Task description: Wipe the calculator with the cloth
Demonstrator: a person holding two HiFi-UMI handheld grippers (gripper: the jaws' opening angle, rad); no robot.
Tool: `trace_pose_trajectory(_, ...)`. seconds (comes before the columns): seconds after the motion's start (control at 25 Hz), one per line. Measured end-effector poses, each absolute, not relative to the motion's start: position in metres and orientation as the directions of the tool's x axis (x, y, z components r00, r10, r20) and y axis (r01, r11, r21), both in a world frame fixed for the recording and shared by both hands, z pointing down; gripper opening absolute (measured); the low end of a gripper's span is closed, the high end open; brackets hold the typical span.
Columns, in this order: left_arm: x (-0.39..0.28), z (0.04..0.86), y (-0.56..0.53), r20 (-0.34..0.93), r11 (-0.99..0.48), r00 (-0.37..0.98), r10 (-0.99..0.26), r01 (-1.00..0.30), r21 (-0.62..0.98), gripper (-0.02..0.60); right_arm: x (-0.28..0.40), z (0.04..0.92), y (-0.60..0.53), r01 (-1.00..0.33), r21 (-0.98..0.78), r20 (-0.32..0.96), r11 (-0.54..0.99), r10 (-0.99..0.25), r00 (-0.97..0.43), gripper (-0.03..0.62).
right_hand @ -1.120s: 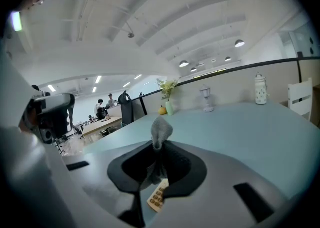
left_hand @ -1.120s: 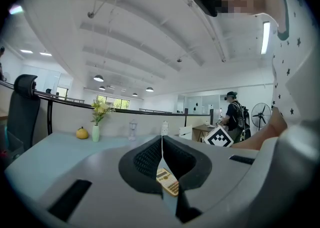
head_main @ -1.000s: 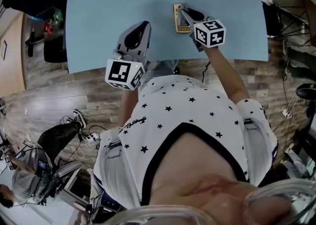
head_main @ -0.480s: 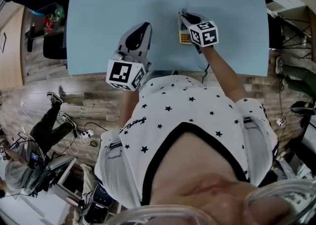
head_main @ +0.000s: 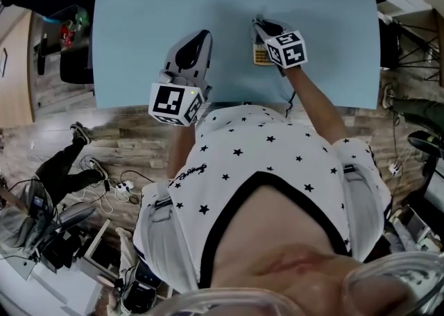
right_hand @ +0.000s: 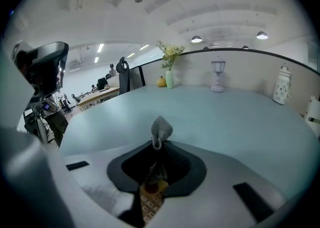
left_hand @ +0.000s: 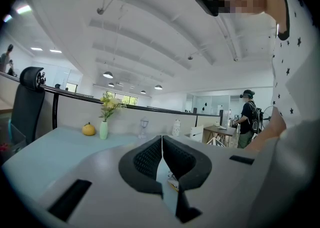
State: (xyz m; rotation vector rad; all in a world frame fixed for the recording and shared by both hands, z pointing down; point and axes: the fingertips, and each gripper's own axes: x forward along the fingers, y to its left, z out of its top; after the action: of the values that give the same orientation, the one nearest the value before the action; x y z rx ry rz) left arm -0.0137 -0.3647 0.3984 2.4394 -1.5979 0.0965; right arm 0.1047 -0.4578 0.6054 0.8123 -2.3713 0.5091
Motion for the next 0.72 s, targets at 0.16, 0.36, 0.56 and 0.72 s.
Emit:
trace_pose_trajectory(0.16, -0.007, 0.399, -0.368, 0.174, -0.414, 0.437, -0.883, -0.897, 0.155, 0.031, 0.118, 0.606, -0.461, -0.671, -0.150, 0.635, 0.727, -0.449, -0.628, 0.049)
trace_pose_trajectory(0.36, -0.002, 0.400, -0.370, 0.180, -0.434, 0.458, -0.871, -0.887, 0.158, 0.031, 0.143, 0.607, -0.467, -0.714, -0.140, 0.642, 0.686, -0.486, -0.593, 0.049)
trace_pose_trajectory(0.56, -0.001, 0.400, -0.371, 0.180, -0.443, 0.466, -0.866, -0.883, 0.154, 0.031, 0.166, 0.609, -0.471, -0.748, -0.135, 0.647, 0.650, -0.514, -0.564, 0.049)
trace_pose_trajectory(0.72, 0.002, 0.399, -0.369, 0.181, -0.447, 0.470, -0.864, -0.881, 0.153, 0.031, 0.175, 0.608, -0.467, -0.760, -0.137, 0.647, 0.635, -0.524, -0.554, 0.049)
